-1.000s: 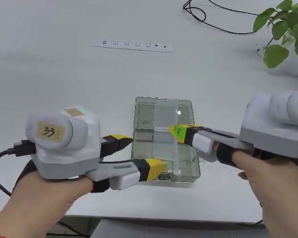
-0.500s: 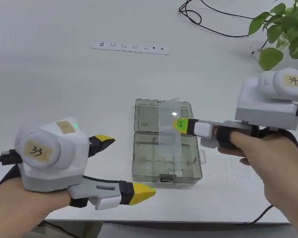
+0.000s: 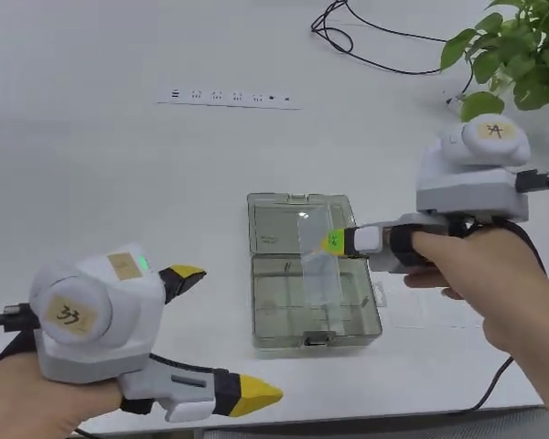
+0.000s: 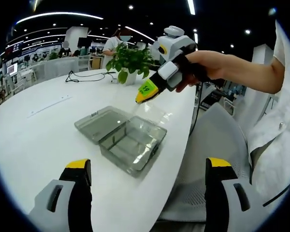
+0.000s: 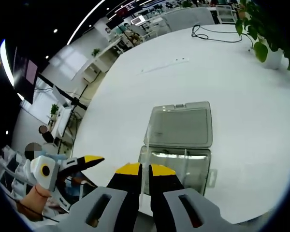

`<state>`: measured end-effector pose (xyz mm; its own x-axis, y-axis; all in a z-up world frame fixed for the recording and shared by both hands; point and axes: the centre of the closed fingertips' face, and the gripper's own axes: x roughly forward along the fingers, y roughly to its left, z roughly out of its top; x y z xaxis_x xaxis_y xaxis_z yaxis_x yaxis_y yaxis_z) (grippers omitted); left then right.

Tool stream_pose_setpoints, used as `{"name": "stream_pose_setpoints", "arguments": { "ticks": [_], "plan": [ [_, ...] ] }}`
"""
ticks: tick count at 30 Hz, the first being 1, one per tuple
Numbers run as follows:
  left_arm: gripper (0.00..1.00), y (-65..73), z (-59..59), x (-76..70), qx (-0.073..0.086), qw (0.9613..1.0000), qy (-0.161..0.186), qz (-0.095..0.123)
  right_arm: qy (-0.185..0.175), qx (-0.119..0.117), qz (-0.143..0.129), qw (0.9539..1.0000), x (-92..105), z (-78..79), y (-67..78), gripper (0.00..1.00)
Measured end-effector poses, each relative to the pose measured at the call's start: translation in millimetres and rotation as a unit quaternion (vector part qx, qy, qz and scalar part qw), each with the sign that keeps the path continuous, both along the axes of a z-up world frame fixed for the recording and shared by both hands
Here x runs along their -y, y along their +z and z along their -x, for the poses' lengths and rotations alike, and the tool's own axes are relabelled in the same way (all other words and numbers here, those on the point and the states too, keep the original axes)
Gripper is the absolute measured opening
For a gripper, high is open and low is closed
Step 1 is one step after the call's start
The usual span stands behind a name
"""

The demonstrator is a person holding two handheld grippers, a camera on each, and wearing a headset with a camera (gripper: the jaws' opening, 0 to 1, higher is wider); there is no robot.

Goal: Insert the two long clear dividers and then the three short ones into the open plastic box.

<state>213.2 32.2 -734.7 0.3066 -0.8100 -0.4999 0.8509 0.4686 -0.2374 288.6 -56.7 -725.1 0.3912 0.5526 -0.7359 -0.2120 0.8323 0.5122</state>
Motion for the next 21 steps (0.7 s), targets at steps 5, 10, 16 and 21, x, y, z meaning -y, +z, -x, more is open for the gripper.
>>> {"name": "stream_pose_setpoints", "arguments": {
  "ticks": [5,10,16,21],
  "plan": [
    [1.0,-3.0,2.0,-0.4,0.002,0.9999,-0.014,0.006,-0.012,-0.022,0.016,0.9996,-2.6,2.7,-9.0,0.06],
    [1.0,-5.0,2.6,-1.1,0.0,0.9997,-0.022,0.012,-0.011,-0.047,0.031,0.9984,-4.0,5.0,-28.1,0.06],
    [1.0,-5.6,1.5,-1.3,-0.002,0.9996,-0.023,0.018,-0.016,-0.062,0.044,0.997,-4.1,8.1,-41.4,0.06],
    [1.0,-5.7,0.1,-0.2,-0.003,0.9995,-0.021,0.024,-0.014,-0.07,0.052,0.9961,-3.8,9.1,-52.9,0.06]
  ]
}}
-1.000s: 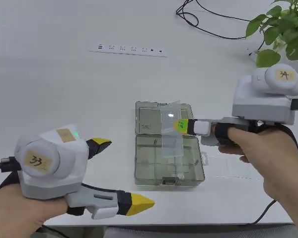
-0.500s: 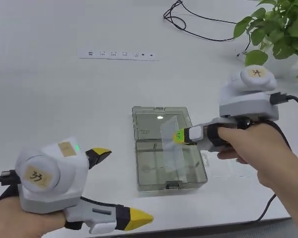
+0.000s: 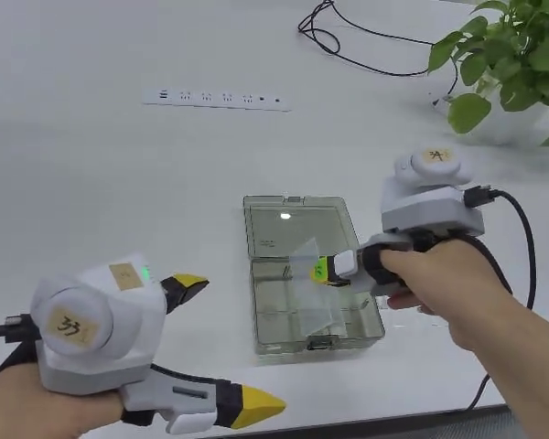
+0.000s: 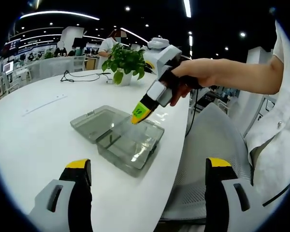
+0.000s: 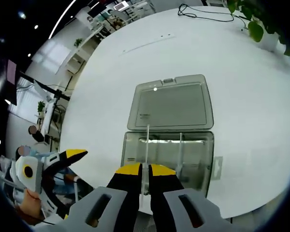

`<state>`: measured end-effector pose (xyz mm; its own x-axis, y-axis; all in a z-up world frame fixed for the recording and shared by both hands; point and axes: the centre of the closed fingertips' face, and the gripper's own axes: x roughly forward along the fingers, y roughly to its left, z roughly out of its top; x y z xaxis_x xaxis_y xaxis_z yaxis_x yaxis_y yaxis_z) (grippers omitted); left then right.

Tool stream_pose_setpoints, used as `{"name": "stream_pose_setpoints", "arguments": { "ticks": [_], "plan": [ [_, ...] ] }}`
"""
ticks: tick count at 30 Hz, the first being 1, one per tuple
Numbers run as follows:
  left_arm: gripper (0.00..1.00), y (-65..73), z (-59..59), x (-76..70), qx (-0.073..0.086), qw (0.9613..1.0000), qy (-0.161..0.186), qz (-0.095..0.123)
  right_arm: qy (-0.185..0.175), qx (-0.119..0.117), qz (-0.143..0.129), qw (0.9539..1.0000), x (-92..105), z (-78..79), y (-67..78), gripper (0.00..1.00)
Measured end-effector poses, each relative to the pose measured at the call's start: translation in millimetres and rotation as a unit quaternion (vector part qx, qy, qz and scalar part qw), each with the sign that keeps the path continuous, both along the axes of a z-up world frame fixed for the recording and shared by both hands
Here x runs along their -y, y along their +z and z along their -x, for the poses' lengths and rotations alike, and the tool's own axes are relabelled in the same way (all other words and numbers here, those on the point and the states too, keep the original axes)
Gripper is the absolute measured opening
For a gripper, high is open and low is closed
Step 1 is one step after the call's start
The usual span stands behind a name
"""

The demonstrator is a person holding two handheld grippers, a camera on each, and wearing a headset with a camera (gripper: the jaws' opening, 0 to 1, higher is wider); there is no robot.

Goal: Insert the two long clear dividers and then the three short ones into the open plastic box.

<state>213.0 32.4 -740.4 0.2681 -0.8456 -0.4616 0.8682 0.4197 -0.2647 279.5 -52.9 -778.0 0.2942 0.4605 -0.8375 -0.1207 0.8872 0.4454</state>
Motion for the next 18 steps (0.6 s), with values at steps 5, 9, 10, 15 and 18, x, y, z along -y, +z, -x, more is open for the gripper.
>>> {"name": "stream_pose_setpoints", "arguments": {
  "ticks": [5,9,10,15,18],
  "plan": [
    [1.0,-1.0,0.6,1.4,-0.005,1.0,0.001,0.004,0.001,-0.005,0.006,1.0,1.4,-1.5,-7.1,0.06],
    [1.0,-1.6,1.0,1.6,-0.008,1.0,0.001,0.005,0.0,-0.005,0.009,0.9999,2.8,-3.3,-10.8,0.06],
    [1.0,-1.7,0.8,1.5,-0.008,1.0,0.002,0.005,-0.001,-0.004,0.009,0.9999,2.8,-3.7,-10.8,0.06],
    [1.0,-2.1,-0.7,2.0,-0.009,0.9999,0.002,0.005,0.004,0.004,0.015,0.9999,1.4,-2.8,-10.1,0.06],
    [1.0,-1.7,-1.7,2.6,-0.01,0.9999,0.003,0.007,0.009,0.011,0.021,0.9997,0.8,-3.9,-10.1,0.06]
  ]
}}
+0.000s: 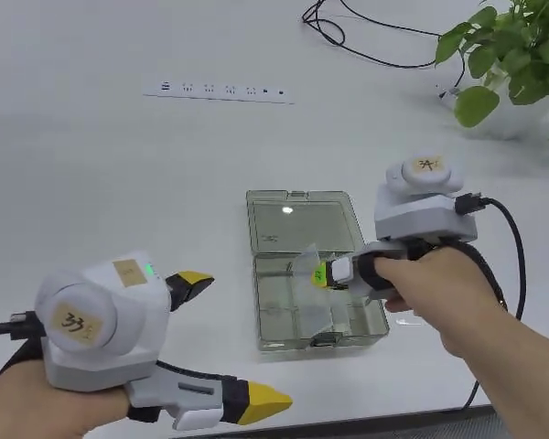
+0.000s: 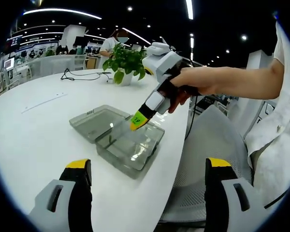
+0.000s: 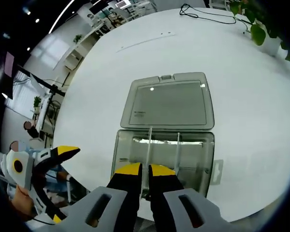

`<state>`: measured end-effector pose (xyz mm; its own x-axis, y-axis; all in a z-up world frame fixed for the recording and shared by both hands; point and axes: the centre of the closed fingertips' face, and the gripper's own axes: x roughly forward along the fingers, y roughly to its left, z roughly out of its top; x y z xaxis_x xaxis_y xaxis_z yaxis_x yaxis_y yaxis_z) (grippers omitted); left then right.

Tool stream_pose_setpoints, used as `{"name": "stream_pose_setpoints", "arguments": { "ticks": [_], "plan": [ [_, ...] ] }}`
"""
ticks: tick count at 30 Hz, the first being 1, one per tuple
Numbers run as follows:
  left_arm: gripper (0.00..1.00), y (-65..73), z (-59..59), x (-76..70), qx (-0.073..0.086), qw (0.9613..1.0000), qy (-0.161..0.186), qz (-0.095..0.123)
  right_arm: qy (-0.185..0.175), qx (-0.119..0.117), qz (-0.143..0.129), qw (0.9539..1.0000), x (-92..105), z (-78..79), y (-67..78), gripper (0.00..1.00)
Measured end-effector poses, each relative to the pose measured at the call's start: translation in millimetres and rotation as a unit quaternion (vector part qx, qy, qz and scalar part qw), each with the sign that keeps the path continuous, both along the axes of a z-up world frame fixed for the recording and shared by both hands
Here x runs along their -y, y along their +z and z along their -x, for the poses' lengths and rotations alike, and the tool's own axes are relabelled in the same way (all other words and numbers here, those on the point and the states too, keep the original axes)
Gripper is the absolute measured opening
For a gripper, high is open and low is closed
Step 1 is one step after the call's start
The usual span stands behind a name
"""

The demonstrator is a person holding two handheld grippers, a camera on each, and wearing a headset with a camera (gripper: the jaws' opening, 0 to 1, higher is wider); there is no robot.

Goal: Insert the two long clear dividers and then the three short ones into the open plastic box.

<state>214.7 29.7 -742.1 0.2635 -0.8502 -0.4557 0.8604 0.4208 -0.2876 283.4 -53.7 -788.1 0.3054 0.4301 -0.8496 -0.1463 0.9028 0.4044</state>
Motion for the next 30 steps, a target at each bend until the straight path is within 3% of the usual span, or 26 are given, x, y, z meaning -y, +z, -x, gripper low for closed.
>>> {"name": "stream_pose_setpoints", "arguments": {
  "ticks": [11,30],
  "plan": [
    [1.0,-0.1,-0.6,2.5,-0.004,1.0,0.0,0.003,0.021,0.041,0.029,0.9985,-4.4,-2.8,5.4,0.06],
    [0.99,-1.9,-0.9,0.5,-0.01,0.9999,0.004,0.005,0.034,0.051,0.055,0.9966,-3.6,-1.5,1.0,0.06]
  ]
}}
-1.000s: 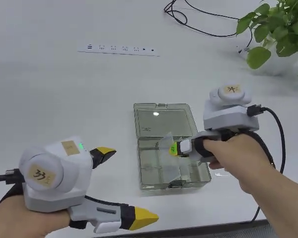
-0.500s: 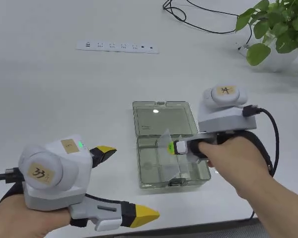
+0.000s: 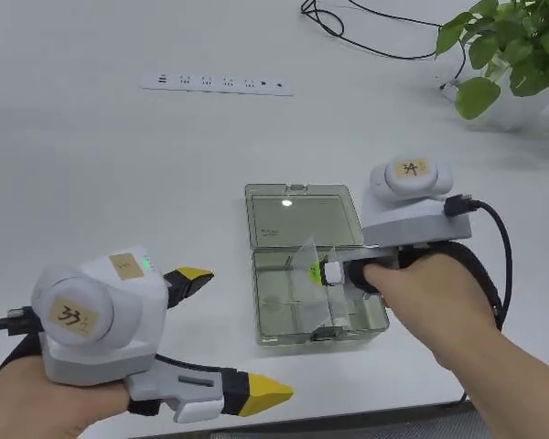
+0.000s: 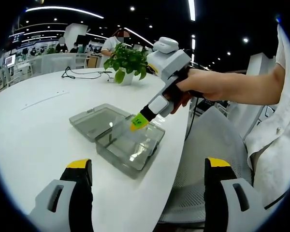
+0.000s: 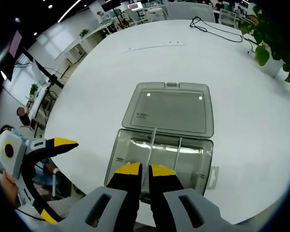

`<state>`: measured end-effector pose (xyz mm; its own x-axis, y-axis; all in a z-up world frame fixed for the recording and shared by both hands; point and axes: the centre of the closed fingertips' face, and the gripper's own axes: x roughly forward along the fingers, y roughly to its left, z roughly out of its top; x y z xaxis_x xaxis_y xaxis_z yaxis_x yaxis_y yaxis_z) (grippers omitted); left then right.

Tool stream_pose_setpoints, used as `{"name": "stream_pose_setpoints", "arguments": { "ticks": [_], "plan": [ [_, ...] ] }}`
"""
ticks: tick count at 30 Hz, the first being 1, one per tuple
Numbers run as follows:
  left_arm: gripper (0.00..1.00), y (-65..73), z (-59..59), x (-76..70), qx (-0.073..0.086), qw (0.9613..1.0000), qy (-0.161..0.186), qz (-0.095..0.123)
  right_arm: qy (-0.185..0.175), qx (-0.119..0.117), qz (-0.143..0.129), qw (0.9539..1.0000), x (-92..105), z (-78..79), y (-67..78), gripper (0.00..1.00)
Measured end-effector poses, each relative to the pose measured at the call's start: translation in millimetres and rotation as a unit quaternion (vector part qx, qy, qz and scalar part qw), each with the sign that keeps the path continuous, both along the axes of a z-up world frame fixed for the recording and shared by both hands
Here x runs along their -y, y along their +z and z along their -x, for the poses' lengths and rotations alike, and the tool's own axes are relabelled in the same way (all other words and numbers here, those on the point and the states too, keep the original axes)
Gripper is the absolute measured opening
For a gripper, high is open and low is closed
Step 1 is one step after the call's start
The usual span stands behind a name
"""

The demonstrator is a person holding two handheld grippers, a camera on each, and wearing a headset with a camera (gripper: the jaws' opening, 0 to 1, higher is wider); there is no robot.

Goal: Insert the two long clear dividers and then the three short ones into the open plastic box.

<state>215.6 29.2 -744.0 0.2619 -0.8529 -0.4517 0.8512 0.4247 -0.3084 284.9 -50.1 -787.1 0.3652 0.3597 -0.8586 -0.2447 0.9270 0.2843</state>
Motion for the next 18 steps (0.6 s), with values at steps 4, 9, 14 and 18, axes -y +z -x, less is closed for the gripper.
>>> {"name": "stream_pose_setpoints", "arguments": {
  "ticks": [4,9,14,18],
  "plan": [
    [0.99,0.4,0.3,0.4,0.001,1.0,-0.001,0.001,0.008,0.003,0.007,0.9999,-2.0,-0.1,-1.0,0.06],
    [0.99,-0.5,0.0,-0.7,0.0,1.0,0.001,0.0,0.019,0.007,0.016,0.9997,-4.2,-0.7,-1.2,0.06],
    [0.99,-0.4,-0.6,-0.6,-0.001,1.0,0.002,0.001,0.026,0.006,0.018,0.9995,-6.1,-0.8,-1.6,0.06],
    [0.99,-1.5,-0.5,-0.2,-0.001,1.0,0.001,-0.001,0.031,0.003,0.017,0.9994,-7.3,-1.1,-2.9,0.06]
  ]
}}
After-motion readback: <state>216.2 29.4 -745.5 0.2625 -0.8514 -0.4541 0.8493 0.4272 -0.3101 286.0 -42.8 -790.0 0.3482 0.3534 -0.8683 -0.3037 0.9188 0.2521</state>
